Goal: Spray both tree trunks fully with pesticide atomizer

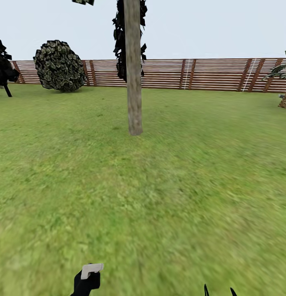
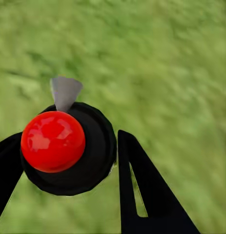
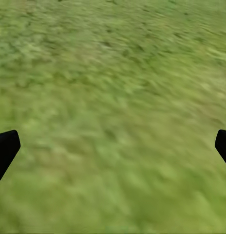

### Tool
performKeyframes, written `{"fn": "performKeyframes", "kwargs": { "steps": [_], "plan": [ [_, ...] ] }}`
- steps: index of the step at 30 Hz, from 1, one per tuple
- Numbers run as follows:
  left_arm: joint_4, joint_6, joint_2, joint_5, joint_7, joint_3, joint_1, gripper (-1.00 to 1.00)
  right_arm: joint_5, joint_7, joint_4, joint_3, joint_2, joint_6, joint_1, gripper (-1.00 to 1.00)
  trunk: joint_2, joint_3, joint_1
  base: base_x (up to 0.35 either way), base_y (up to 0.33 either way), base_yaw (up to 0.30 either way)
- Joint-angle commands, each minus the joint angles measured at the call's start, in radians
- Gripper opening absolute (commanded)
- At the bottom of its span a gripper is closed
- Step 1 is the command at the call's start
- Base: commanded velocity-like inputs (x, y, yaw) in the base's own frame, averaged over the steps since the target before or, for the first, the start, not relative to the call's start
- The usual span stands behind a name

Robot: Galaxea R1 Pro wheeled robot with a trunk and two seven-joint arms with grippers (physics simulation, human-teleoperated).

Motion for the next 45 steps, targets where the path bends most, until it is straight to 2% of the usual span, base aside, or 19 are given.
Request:
{"fn": "performKeyframes", "kwargs": {
  "steps": [1, 45],
  "plan": [
    [0.000, 0.000, 0.000, 0.000, 0.001, 0.000, 0.000, -1.00, 0.000, 0.000, 0.000, 0.000, 0.000, 0.000, 0.000, 1.00, 0.000, 0.000, 0.000, 0.339, 0.000, 0.000],
    [0.000, 0.000, 0.000, 0.000, 0.001, 0.000, 0.000, -1.00, 0.000, 0.000, 0.000, 0.000, 0.000, 0.000, 0.000, 1.00, 0.000, 0.000, 0.000, 0.339, 0.000, 0.000]
  ]
}}
